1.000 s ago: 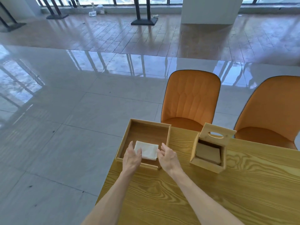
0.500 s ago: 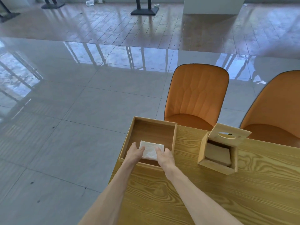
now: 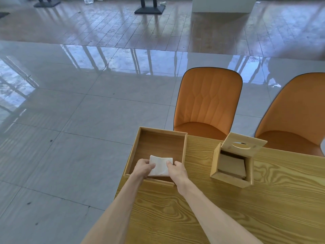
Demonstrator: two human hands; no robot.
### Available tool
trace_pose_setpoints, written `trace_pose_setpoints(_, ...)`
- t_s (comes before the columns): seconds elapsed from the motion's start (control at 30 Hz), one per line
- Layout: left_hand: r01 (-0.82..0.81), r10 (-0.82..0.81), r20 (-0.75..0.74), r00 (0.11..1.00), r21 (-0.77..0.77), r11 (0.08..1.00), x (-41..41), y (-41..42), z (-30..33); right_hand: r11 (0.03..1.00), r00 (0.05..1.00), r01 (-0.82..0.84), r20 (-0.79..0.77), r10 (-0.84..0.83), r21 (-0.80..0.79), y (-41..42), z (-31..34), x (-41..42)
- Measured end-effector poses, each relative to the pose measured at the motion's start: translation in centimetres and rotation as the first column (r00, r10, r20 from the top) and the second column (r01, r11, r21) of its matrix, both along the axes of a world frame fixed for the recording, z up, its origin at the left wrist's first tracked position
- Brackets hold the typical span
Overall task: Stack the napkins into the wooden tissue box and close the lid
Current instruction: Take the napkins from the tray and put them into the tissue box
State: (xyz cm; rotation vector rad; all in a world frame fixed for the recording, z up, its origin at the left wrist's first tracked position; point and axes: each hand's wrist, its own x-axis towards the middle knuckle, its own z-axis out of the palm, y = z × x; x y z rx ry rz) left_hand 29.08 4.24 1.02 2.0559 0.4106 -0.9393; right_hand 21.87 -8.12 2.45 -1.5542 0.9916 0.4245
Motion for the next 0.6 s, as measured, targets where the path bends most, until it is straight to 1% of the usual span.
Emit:
trace_pose_setpoints(0.13,0.024,-0.018,0.088,0.996,-0.068,0.997,-0.8,0.6,0.9,1.000,0.998,-0.021,0.056,0.022,-0.015,-0.2,-0.2,-0.7)
trace_pose_setpoints(0.2,0.024,-0.005,0.116,0.993,-0.162,0.986,-1.3,1.3,1.4,0.999,0.995,-0.036,0.090,0.037,-0.022,-0.6,-0.4,-1.2)
trace_pose_setpoints(0.3,0.057,-0.012,0.145,0.989,-0.307,0.950,-2.6,2.0,3.0,0.997,0.980,-0.078,0.186,0.073,0.021,-1.5,-0.4,-2.3)
trace_pose_setpoints(0.37,0.080,-0.031,0.131,0.991,-0.386,0.919,-3.7,2.2,3.6,0.992,0.959,-0.114,0.266,0.096,0.054,-2.3,-0.5,-3.2)
trace_pose_setpoints(0.47,0.109,-0.087,0.068,0.994,-0.512,0.852,-5.5,2.3,3.9,0.987,0.929,-0.144,0.353,0.112,0.066,-4.1,0.2,-5.3)
trace_pose_setpoints(0.53,0.156,-0.159,0.043,0.986,-0.553,0.818,-6.7,2.0,3.9,0.984,0.911,-0.168,0.389,0.134,0.054,-5.6,0.7,-7.2)
trace_pose_setpoints(0.6,0.234,-0.255,0.043,0.966,-0.562,0.793,-8.1,1.2,4.3,0.977,0.897,-0.212,0.403,0.182,0.031,-7.1,1.1,-9.4)
